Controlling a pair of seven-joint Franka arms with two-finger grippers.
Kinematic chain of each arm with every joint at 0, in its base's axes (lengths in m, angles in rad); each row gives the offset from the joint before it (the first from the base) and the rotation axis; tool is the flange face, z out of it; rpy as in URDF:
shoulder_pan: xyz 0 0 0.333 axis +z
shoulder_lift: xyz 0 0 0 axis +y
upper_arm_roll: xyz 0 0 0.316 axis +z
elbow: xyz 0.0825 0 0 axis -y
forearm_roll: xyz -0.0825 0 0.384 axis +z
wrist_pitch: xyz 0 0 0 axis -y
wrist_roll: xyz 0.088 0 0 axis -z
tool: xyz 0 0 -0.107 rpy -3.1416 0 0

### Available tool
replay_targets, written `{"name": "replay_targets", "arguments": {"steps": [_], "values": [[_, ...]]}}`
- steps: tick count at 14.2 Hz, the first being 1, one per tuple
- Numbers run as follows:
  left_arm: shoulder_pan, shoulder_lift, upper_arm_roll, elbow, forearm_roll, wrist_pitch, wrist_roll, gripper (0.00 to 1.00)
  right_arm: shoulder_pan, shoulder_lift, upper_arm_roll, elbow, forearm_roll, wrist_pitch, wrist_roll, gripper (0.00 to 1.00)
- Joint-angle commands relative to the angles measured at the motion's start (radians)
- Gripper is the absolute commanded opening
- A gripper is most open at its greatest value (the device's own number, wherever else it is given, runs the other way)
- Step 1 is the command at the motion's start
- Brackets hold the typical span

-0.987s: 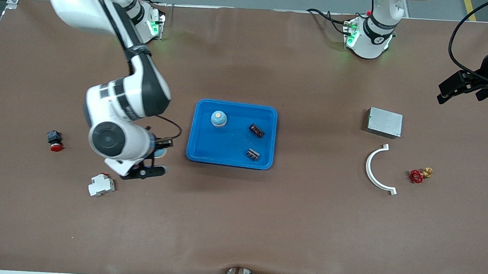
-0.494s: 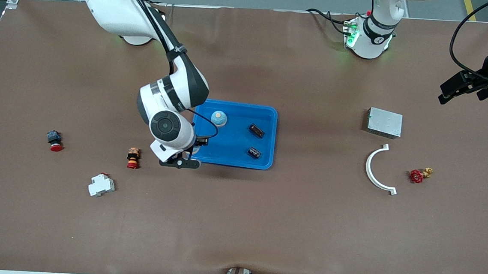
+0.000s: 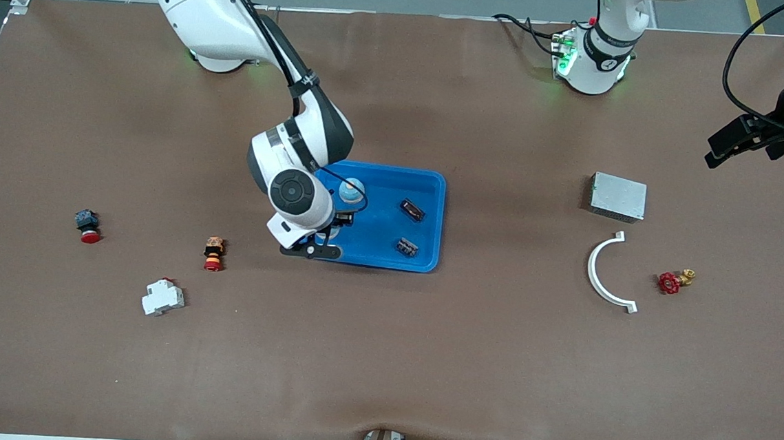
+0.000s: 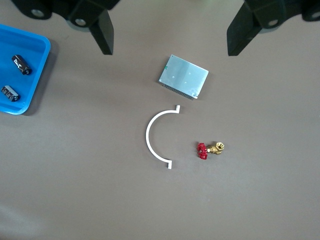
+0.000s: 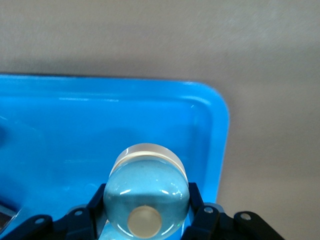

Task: Place electrolytic capacitor and blue bell in tray
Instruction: 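Carry the blue bell over the tray with the right gripper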

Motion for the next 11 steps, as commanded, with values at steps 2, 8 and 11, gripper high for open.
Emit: {"name": "replay_targets", "arguments": {"steps": [2, 8, 11], "values": [[0.005, -0.011, -0.003, 0.003, -0.014, -0.009, -0.003, 1.00, 0.025, 0.027, -0.010, -0.009, 0.024, 0.038, 0.019, 0.09], [0.005, -0.012, -0.003, 0.003, -0.015, -0.009, -0.002, 1.00, 0.029, 0.070, -0.010, -0.009, 0.024, 0.076, 0.019, 0.11], [0.007, -0.014, -0.001, 0.003, -0.015, -0.012, 0.009, 1.00, 0.031, 0.081, -0.010, -0.008, 0.026, 0.087, 0.019, 0.15]]}}
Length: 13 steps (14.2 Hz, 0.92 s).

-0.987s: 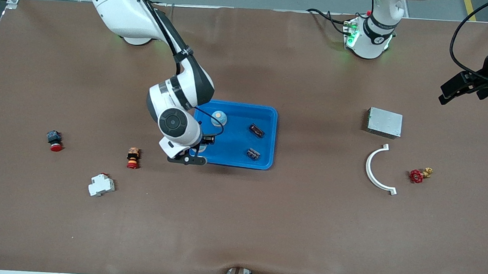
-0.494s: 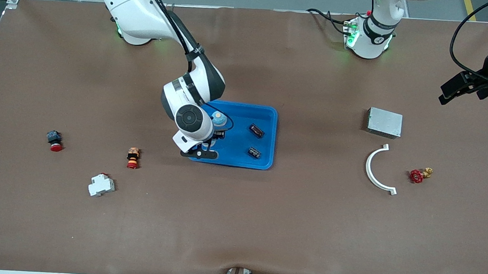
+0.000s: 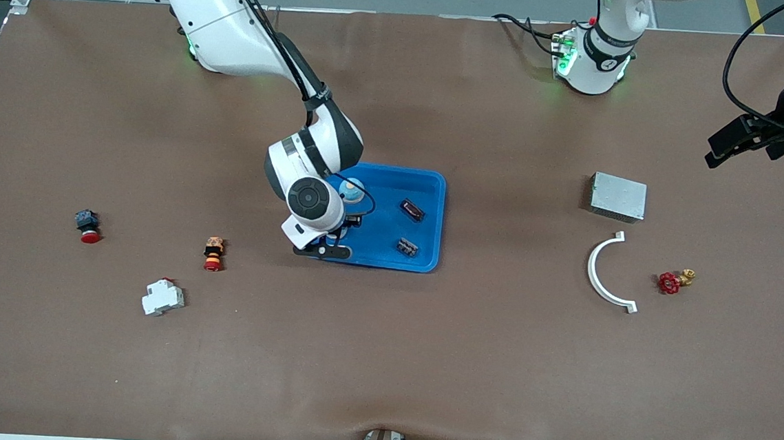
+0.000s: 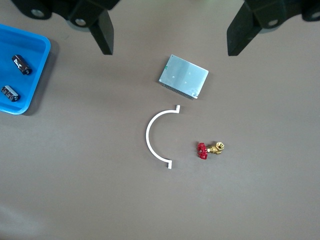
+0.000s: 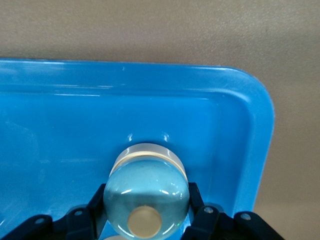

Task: Place electrolytic capacitor and blue bell in tray
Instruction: 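Lower the bell into the tray beside the first bell and open the right gripper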

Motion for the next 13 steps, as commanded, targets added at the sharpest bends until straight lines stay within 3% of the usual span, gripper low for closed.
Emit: {"name": "replay_targets", "arguments": {"steps": [1, 3, 5, 9, 13], "values": [[0.007, -0.014, -0.003, 0.003, -0.015, -0.012, 0.009, 1.00, 0.013, 0.003, -0.009, 0.001, 0.017, 0.015, 0.011, 0.17], [0.007, -0.014, -0.001, 0.003, -0.015, -0.012, 0.010, 1.00, 0.017, 0.003, -0.009, 0.001, 0.017, 0.013, 0.011, 0.35], [0.007, -0.014, -0.001, 0.003, -0.015, -0.012, 0.012, 1.00, 0.017, 0.003, -0.009, 0.001, 0.017, 0.012, 0.013, 1.00], [0.007, -0.014, -0.003, 0.001, -0.015, -0.012, 0.012, 1.00, 0.015, -0.025, -0.009, 0.010, 0.017, -0.028, 0.005, 1.00], [0.005, -0.014, -0.003, 0.001, -0.015, -0.024, 0.012, 1.00, -0.006, -0.161, -0.012, 0.047, 0.017, -0.236, -0.001, 1.00]]}}
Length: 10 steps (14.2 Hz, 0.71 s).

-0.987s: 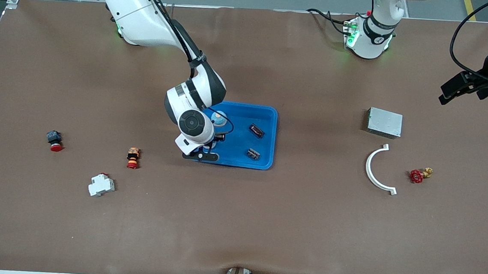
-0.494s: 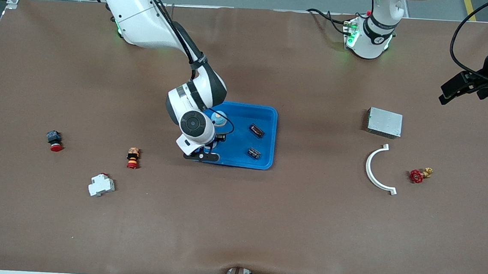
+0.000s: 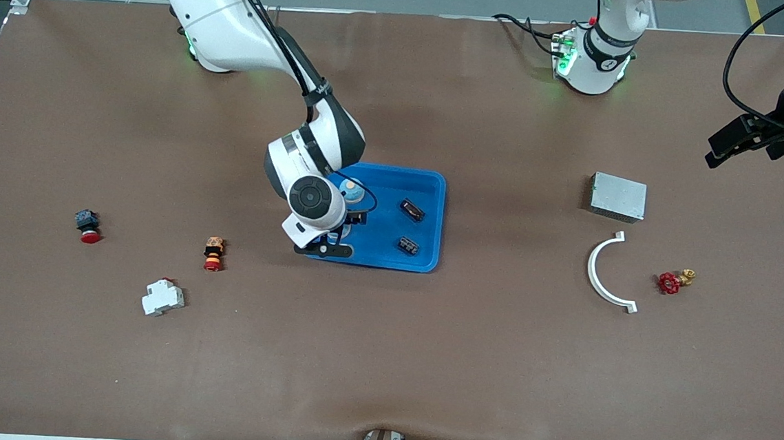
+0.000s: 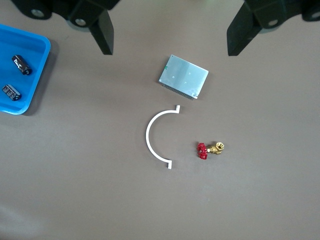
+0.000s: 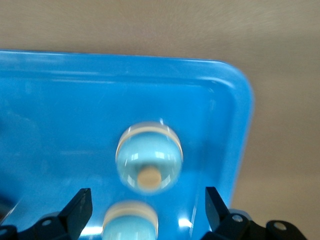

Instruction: Place electrolytic capacitor and blue bell in tray

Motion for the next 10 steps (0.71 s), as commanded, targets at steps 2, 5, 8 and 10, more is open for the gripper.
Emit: {"name": "replay_targets", "arguments": {"steps": [2, 5, 8, 10], "values": [[0.005, -0.014, -0.003, 0.001, -0.015, -0.021, 0.012, 1.00, -0.040, -0.191, -0.007, -0.017, 0.017, -0.186, -0.021, 1.00], [0.005, -0.012, -0.003, 0.001, -0.015, -0.021, 0.012, 1.00, -0.103, -0.338, -0.008, -0.026, 0.015, -0.349, -0.084, 1.00], [0.005, -0.012, -0.003, 0.001, -0.015, -0.021, 0.012, 1.00, -0.191, -0.500, -0.011, -0.075, 0.015, -0.464, -0.200, 1.00], [0.005, -0.014, -0.003, 0.001, -0.015, -0.022, 0.012, 1.00, -0.276, -0.558, -0.013, -0.076, 0.014, -0.543, -0.294, 1.00]]}}
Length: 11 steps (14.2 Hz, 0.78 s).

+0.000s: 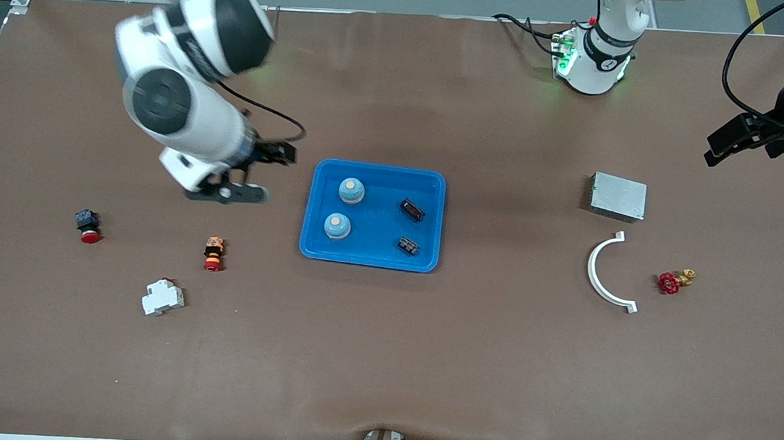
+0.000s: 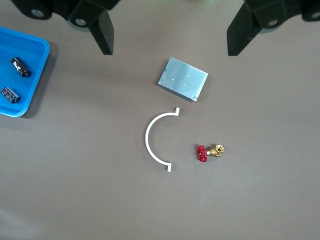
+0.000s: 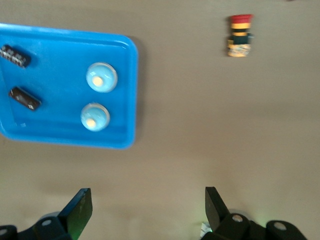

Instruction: Place electrolytic capacitor and blue bell in tray

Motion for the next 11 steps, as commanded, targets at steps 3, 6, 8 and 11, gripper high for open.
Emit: {"name": "replay_targets", "arguments": {"steps": [3, 6, 8, 11], "values": [[0.005, -0.013, -0.002, 0.001, -0.015, -0.015, 0.012, 1.00, -0.216, -0.149, 0.010, -0.077, -0.007, -0.064, -0.229, 1.00], [0.005, -0.012, -0.002, 0.001, -0.015, -0.015, 0.012, 1.00, -0.354, -0.152, 0.010, -0.075, -0.018, -0.040, -0.272, 1.00], [0.005, -0.012, -0.002, 0.001, -0.015, -0.015, 0.013, 1.00, -0.410, -0.143, 0.010, -0.054, -0.055, 0.003, -0.278, 1.00], [0.005, -0.012, -0.002, 0.000, -0.015, -0.015, 0.013, 1.00, -0.416, -0.099, 0.010, 0.012, -0.119, 0.026, -0.278, 1.00]]}}
